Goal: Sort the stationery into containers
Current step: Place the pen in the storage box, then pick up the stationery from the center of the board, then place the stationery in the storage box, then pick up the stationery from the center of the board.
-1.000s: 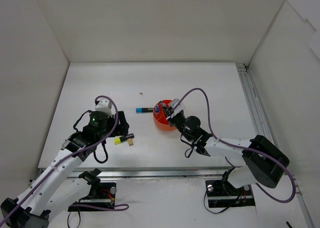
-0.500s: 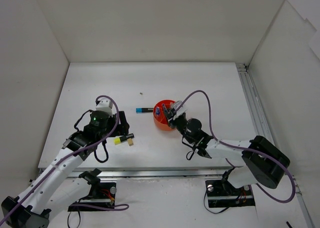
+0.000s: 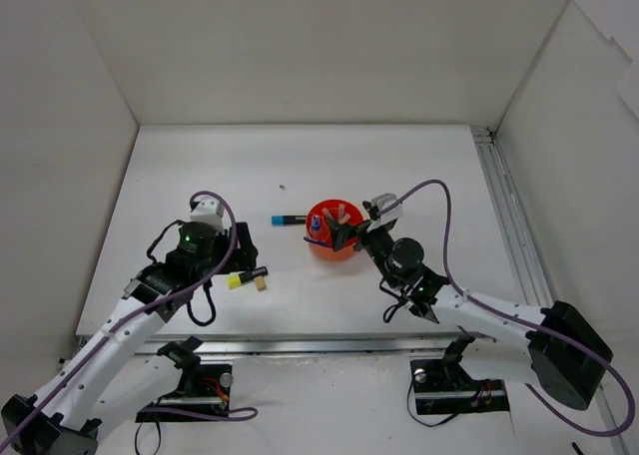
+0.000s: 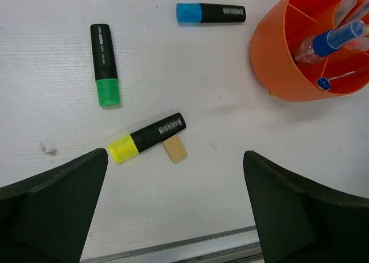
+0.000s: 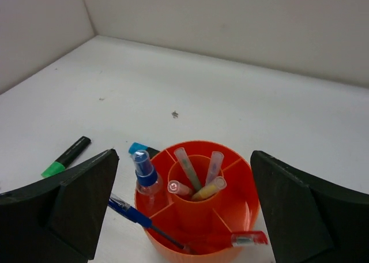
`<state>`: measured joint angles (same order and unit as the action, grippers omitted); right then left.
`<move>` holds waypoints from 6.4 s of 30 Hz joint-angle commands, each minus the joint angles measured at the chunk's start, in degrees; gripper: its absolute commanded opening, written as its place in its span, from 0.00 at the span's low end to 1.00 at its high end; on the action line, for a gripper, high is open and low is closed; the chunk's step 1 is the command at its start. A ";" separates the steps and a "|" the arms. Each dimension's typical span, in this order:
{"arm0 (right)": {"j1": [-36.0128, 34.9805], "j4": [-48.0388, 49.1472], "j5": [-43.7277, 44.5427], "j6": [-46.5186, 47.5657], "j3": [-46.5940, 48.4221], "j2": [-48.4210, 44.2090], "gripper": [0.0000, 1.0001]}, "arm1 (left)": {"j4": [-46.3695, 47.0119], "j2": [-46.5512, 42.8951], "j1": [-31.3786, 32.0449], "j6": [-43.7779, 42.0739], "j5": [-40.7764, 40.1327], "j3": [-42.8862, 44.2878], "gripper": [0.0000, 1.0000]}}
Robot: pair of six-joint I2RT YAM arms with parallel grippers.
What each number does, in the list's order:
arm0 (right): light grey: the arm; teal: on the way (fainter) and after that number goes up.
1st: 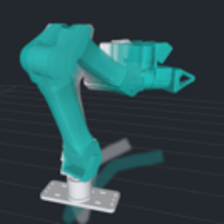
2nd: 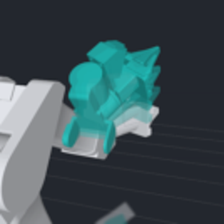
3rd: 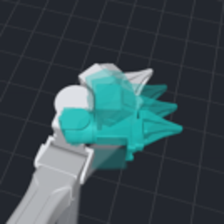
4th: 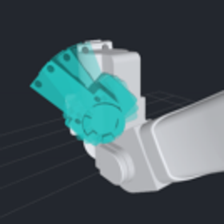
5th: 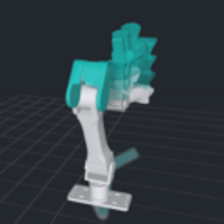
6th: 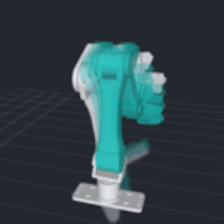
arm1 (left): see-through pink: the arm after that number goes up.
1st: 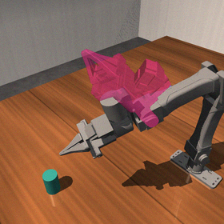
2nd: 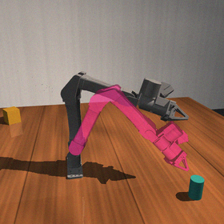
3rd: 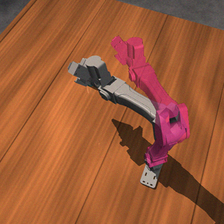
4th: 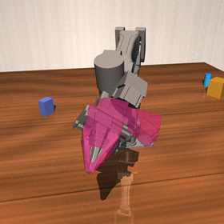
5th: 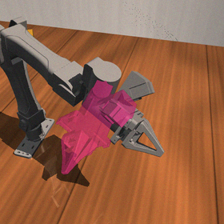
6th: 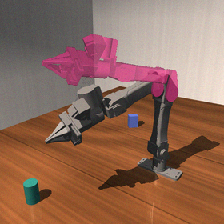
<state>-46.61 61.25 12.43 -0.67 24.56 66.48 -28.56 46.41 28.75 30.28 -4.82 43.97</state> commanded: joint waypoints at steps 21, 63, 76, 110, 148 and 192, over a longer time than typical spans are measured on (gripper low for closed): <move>31.05 -76.02 -10.04 -35.37 30.36 14.19 0.98 | 1.05 -2.20 -0.89 -0.75 -1.51 1.83 1.00; 23.25 -62.59 -4.88 -27.75 32.31 14.13 0.00 | 4.12 -4.05 -2.47 -2.33 3.15 -1.16 1.00; 12.07 -51.23 7.24 -14.27 37.31 17.18 0.00 | 3.07 -4.49 -3.00 -2.16 2.89 -0.90 1.00; 7.76 -53.70 14.29 -18.05 36.09 19.92 0.21 | -0.45 -2.38 -3.00 3.99 4.12 -2.83 1.00; 6.71 -60.99 25.89 -24.82 27.21 -4.51 0.98 | 2.81 18.61 5.79 14.28 2.10 -1.61 0.99; 7.59 -64.33 -2.99 -16.12 22.82 -15.23 0.98 | 10.88 16.45 13.43 -3.54 10.32 2.27 0.00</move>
<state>-39.31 -5.28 22.35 -20.18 46.76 53.08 -22.79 68.23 40.91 36.14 -1.43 44.47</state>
